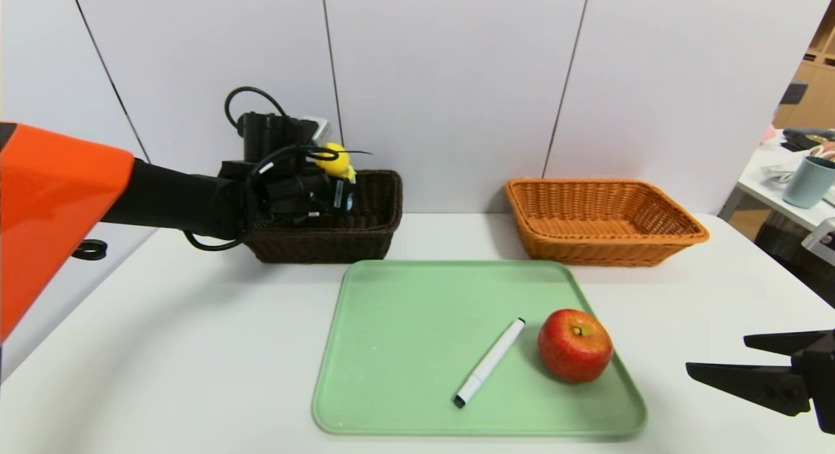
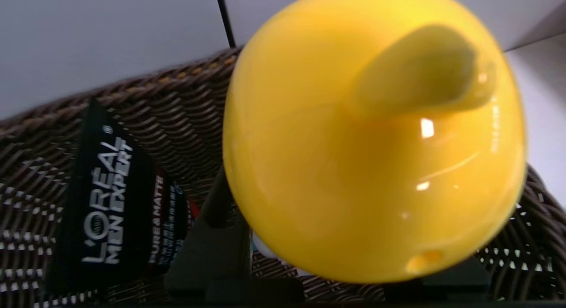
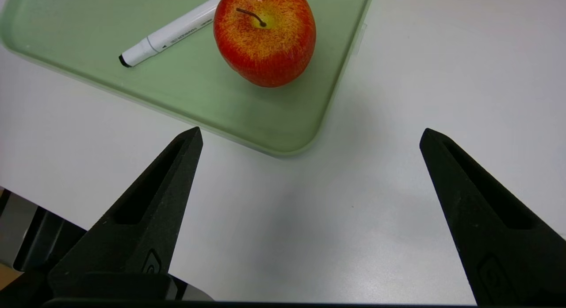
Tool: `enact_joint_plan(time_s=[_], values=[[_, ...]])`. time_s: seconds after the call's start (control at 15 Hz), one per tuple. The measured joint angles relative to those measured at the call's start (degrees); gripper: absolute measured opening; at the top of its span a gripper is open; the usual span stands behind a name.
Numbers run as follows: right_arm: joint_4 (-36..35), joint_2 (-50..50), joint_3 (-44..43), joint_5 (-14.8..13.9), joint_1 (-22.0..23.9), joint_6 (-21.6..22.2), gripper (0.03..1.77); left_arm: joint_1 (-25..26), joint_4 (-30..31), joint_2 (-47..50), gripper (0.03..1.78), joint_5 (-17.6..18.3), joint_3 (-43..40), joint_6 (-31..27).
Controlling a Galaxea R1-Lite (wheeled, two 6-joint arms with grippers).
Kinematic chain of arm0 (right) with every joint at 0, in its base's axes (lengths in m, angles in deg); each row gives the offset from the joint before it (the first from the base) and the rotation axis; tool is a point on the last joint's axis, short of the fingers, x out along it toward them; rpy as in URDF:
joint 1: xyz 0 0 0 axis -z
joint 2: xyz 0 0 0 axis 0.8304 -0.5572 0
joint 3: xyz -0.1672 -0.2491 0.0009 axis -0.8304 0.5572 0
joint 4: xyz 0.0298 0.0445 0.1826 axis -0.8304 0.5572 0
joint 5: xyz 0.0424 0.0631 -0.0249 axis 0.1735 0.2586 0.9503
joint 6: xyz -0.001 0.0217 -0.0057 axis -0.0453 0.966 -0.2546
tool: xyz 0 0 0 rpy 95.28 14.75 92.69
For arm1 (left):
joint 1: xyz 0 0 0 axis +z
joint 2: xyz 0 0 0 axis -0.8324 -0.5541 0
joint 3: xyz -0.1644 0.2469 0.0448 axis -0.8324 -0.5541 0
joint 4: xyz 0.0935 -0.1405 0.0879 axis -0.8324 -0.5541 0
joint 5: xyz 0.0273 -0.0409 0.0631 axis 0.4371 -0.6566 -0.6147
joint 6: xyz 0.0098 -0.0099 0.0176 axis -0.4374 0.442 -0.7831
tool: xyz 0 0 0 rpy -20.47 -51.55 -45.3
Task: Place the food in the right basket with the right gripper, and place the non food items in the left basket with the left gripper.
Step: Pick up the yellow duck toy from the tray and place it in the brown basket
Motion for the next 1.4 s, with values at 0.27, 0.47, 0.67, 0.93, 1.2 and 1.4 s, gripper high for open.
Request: enact_joint_plan(time_s=[0.27,0.47,0.67,0.93,1.2,1.4], values=[[0.0,-0.1,0.1,0.0,0.0,0.1,1.70,0.7,-1.7,-4.5,0.75,0.2,2.9,0.5],[0.0,-0.2,0.1,0.0,0.1,0.0,1.70,0.9,-2.2,-6.0,1.00,0.2,3.3,0.5],[0.0,-0.3,0.1,0.0,0.1,0.0,1.70,1.0,-2.2,-5.9,1.24,0.2,3.3,0.6],[0.0,-0.4,0.1,-0.1,0.3,0.1,1.70,0.6,-2.3,-1.0,1.42,0.1,1.7,0.8],[0.0,-0.4,0.2,-0.1,0.4,0.1,1.70,-0.9,-5.1,8.8,1.53,0.1,0.3,0.7],[0.0,-0.4,0.3,-0.1,0.5,0.1,1.70,-5.9,-9.7,16.3,1.59,0.0,-2.0,1.3]])
